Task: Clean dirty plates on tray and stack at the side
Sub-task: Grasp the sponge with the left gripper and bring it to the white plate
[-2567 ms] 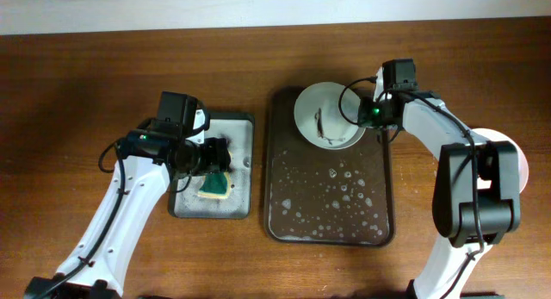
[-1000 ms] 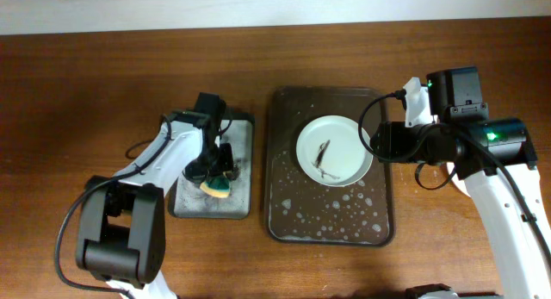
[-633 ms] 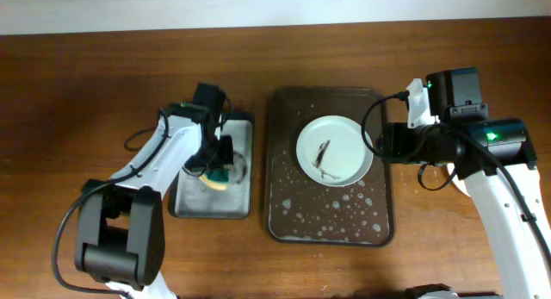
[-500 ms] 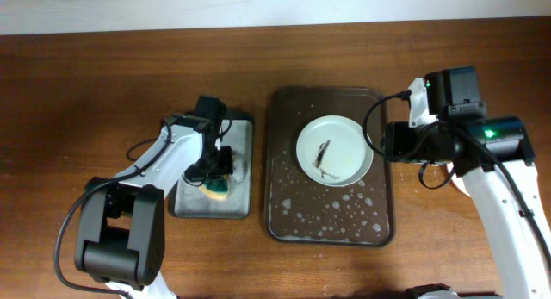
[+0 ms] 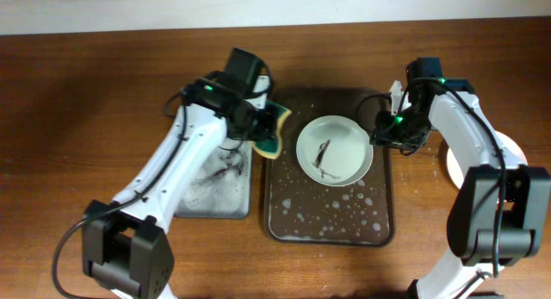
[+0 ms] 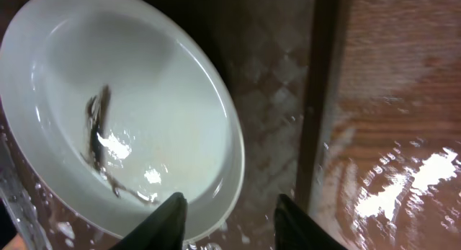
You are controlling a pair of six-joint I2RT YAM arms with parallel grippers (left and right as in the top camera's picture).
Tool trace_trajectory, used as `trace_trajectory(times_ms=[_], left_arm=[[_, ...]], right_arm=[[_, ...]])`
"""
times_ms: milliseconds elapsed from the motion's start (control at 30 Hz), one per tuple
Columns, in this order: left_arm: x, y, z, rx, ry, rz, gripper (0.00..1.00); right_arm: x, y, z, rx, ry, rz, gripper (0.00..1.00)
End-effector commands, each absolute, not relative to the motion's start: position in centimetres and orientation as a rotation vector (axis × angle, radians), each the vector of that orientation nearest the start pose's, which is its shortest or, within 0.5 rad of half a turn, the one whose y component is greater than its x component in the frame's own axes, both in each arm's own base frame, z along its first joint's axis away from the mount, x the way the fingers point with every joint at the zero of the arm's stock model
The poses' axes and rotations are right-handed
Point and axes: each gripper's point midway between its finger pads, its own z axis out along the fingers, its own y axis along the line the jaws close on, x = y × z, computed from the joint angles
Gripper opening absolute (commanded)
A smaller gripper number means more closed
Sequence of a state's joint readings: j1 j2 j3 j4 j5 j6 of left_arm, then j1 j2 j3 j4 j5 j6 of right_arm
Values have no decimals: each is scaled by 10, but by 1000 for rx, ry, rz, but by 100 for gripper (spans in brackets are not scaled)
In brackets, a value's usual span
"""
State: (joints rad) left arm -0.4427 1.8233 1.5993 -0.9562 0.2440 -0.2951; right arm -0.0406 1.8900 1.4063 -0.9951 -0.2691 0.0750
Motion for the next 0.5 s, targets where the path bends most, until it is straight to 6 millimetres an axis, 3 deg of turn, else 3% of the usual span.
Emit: trace_trajectory(times_ms=[0,167,300,367,467], left_arm=[[370,-260,149,314,2767,-612,0],[365,-297,122,385,2780,-634,0],[361,-313,101,380,2810,-641,0],[365,-316,101,355,2801,-659,0],[371,-327,106,361,2753,-711,0]], right_arm=[[371,34,47,126,3058,443,39],[368,24,19,202,3130,365,24],[364,33,4,193,3163,413,24],[363,34,0,191,3171,410,7],[364,34,-1,191,3165,410,4]])
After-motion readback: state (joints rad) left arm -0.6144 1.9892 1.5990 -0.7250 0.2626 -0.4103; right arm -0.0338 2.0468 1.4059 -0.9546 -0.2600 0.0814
